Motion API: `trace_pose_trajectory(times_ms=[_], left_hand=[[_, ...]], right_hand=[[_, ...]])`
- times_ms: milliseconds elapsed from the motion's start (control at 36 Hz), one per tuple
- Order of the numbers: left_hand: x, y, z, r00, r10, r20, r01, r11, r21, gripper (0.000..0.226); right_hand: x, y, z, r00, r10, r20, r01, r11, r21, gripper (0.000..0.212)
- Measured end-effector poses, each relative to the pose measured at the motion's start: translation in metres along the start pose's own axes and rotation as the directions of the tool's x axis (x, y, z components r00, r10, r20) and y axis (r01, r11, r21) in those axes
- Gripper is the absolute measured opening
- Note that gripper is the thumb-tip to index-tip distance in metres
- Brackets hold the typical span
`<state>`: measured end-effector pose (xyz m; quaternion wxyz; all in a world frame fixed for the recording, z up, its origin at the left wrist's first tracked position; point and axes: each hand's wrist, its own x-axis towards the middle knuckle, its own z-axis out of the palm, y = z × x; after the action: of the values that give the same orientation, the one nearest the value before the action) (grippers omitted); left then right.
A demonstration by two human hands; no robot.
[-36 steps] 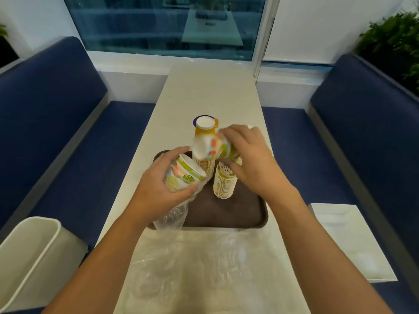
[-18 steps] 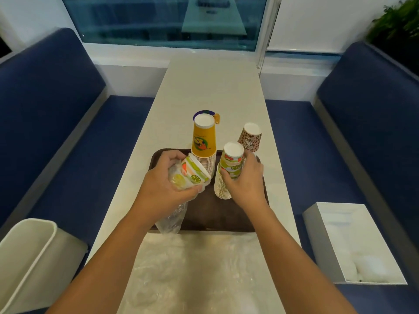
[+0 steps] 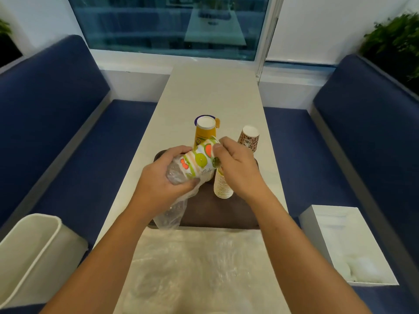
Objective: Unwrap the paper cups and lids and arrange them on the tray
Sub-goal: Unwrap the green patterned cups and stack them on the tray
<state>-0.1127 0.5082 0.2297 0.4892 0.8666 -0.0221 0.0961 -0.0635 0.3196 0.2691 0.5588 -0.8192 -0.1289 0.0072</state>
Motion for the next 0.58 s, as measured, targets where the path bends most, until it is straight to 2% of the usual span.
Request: trace_pose_trajectory(times_ms=[56,83,139,167,194,250,306,361,417,472,528,583], left_hand=[[-0.002,0.000,-0.002,1.000,-0.009,-0.005,0.009,1.000,0.003,0.061],[-0.003,0.000,-0.002,1.000,-0.012,-0.013,0.012,1.000,0.002,0.061],[-0.005,0.000,-0.004,1.000,-0.004,-0.017,0.004,1.000,0.004,0.061],[-0.005,0.001,-0.005,1.000,0.001,-0.007,0.000,1.000,0.008,0.060],[-0.006,0.002,-0.005,1.000,0.005,0.007,-0.005,1.000,0.014,0.059],[-0.007,0.004,-0.006,1.000,0.007,0.021,-0.008,0.999,0.031,0.059],[-0.007,0.008,-0.007,1.000,0.020,0.007,-0.020,1.000,0.019,0.062],[-0.007,0.014,-0.008,0.999,0.041,-0.018,-0.041,0.999,-0.007,0.069],[-0.005,0.017,-0.008,0.999,0.041,-0.035,-0.041,0.999,0.004,0.075],[-0.002,0.017,-0.006,0.999,0.018,-0.033,-0.017,0.999,0.032,0.078],[0.001,0.015,-0.003,1.000,-0.007,-0.029,0.009,0.999,0.053,0.081],[0.003,0.011,0.001,0.999,-0.025,-0.024,0.026,0.998,0.060,0.083]], right_hand=[[-0.004,-0.002,-0.001,0.996,-0.025,0.091,0.033,0.995,-0.095,0.013],[-0.006,-0.002,0.000,0.992,-0.043,0.119,0.063,0.982,-0.175,0.015],[-0.009,-0.001,-0.005,0.976,-0.131,0.174,0.185,0.920,-0.346,0.068],[-0.009,-0.002,-0.009,0.958,-0.177,0.225,0.259,0.871,-0.418,0.089],[-0.010,-0.002,-0.012,0.932,-0.229,0.282,0.345,0.801,-0.489,0.099],[-0.005,0.001,-0.016,0.867,-0.333,0.370,0.497,0.631,-0.595,0.094],[0.001,0.006,-0.018,0.838,-0.405,0.366,0.541,0.527,-0.655,0.076],[0.007,0.013,-0.022,0.859,-0.445,0.253,0.492,0.580,-0.649,0.066],[0.009,0.014,-0.028,0.913,-0.405,0.039,0.364,0.771,-0.523,0.061],[0.011,0.016,-0.030,0.955,-0.249,-0.161,0.195,0.937,-0.291,0.062],[0.015,0.025,-0.026,0.952,-0.113,-0.285,0.059,0.980,-0.190,0.068],[0.019,0.041,-0.018,0.946,-0.036,-0.324,-0.021,0.985,-0.170,0.074]])
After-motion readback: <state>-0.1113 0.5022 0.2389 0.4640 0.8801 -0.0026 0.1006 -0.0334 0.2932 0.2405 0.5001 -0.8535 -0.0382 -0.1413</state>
